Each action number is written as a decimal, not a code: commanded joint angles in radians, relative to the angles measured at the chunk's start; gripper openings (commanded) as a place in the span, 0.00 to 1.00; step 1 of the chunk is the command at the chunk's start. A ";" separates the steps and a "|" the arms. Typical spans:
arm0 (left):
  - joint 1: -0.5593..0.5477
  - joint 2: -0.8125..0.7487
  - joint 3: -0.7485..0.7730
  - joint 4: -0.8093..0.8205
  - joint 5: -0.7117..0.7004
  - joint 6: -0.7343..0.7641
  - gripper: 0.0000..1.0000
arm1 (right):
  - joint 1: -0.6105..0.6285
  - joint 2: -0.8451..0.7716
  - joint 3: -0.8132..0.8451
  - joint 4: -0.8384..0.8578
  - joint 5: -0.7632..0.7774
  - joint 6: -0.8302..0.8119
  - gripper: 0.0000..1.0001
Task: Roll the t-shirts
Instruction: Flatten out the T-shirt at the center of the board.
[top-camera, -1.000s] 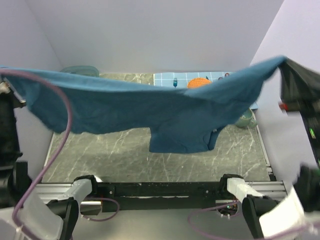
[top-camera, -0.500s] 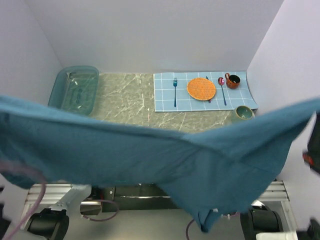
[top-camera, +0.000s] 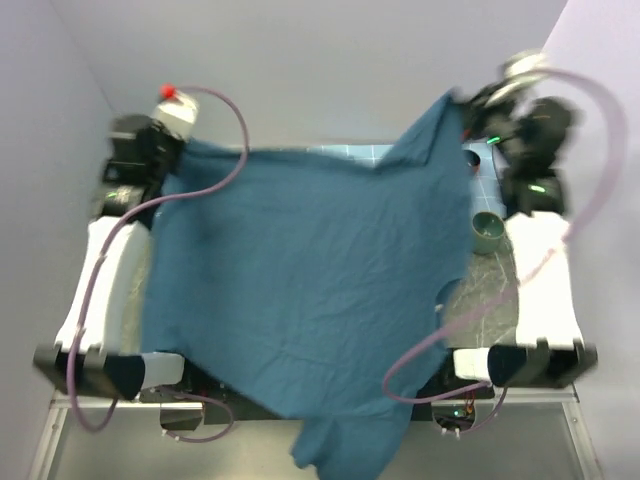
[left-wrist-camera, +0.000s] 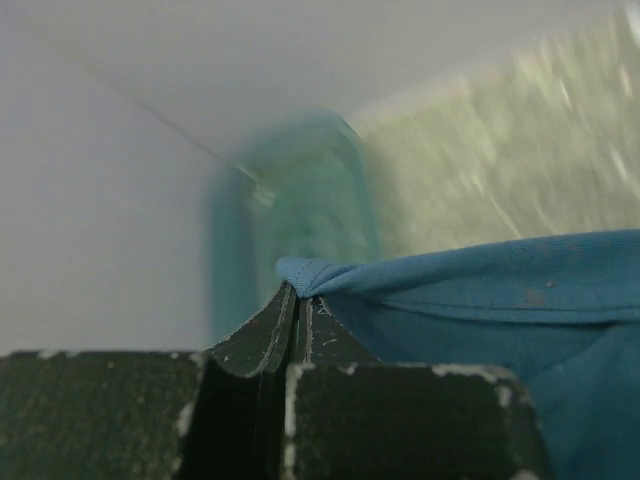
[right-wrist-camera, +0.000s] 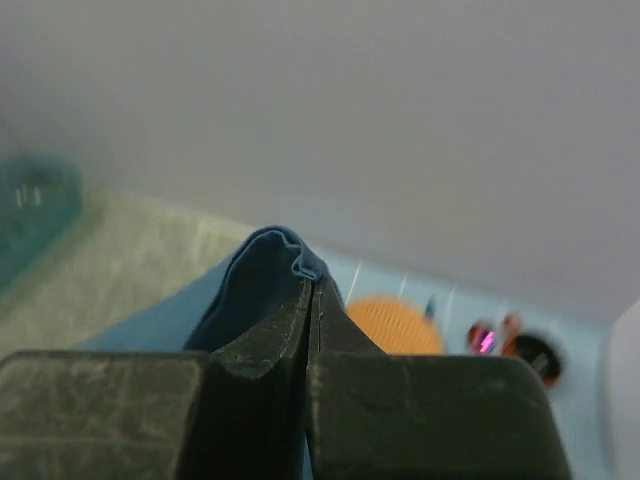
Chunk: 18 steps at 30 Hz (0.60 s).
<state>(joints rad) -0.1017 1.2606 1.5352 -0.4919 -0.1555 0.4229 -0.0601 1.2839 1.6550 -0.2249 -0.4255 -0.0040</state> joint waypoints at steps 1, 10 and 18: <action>-0.001 0.101 -0.150 0.131 0.129 0.001 0.01 | 0.092 0.034 -0.213 0.150 -0.016 -0.085 0.00; 0.063 0.635 0.128 0.108 0.212 -0.041 0.01 | 0.103 0.473 -0.117 0.133 0.118 -0.129 0.00; 0.140 0.819 0.353 0.078 0.201 -0.038 0.01 | 0.118 0.653 0.129 0.093 0.287 -0.146 0.00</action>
<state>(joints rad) -0.0013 2.0815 1.7760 -0.4419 0.0303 0.3946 0.0517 1.9297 1.6566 -0.1871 -0.2379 -0.1257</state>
